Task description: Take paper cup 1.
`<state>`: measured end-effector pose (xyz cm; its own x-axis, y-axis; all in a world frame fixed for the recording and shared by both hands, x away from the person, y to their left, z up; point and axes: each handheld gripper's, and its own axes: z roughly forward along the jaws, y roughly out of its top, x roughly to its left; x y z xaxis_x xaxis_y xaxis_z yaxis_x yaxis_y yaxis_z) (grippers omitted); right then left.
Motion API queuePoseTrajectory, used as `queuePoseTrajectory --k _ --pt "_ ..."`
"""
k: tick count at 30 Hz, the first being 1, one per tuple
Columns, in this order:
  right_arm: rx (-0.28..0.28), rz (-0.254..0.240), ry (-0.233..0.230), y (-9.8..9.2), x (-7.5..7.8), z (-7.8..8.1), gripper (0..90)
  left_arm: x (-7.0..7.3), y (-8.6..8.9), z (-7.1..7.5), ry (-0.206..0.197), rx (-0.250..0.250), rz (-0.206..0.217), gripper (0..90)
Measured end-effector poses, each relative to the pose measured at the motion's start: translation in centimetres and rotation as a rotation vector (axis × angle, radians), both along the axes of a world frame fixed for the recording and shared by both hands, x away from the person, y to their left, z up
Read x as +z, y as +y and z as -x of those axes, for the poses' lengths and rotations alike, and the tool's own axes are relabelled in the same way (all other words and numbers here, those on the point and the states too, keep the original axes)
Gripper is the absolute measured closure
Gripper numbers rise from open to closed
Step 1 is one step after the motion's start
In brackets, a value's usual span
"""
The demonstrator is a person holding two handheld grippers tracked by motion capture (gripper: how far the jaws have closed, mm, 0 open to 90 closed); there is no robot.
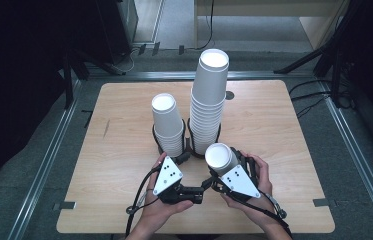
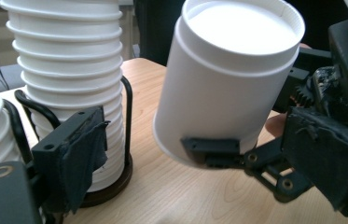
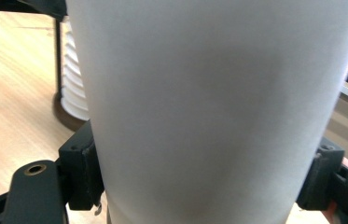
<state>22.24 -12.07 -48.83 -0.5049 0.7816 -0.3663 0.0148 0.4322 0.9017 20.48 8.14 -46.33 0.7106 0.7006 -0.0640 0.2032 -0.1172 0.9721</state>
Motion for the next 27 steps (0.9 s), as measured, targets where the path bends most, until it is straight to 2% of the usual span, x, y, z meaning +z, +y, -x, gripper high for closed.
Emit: queuePoseTrajectory --k 1,2,11,15,16,21,27 --pt "0.0 0.0 0.0 0.0 0.0 0.0 20.9 0.0 0.0 0.0 -0.003 0.001 -0.001 9.0" --pt "0.023 0.002 0.005 0.2 -0.2 0.2 20.9 0.0 -0.1 0.1 -0.008 0.003 0.002 13.1" --pt "0.098 -0.021 0.02 0.9 -0.2 0.8 20.8 0.1 -0.4 0.4 -0.029 -0.037 -0.021 13.3" --pt "0.137 -0.039 0.046 1.0 -0.3 0.9 20.7 0.2 -0.5 0.5 -0.037 -0.053 -0.028 13.5" --pt "0.158 -0.043 0.055 1.1 -0.4 0.9 20.6 0.2 -0.6 0.6 -0.04 -0.055 -0.031 13.5" --pt "0.183 -0.046 0.071 1.4 -0.7 1.1 20.4 0.3 -0.5 0.6 -0.053 -0.052 -0.031 14.1" --pt "0.232 -0.057 0.086 1.6 -0.9 1.3 19.8 0.3 -0.6 0.9 -0.088 -0.062 -0.048 18.3"
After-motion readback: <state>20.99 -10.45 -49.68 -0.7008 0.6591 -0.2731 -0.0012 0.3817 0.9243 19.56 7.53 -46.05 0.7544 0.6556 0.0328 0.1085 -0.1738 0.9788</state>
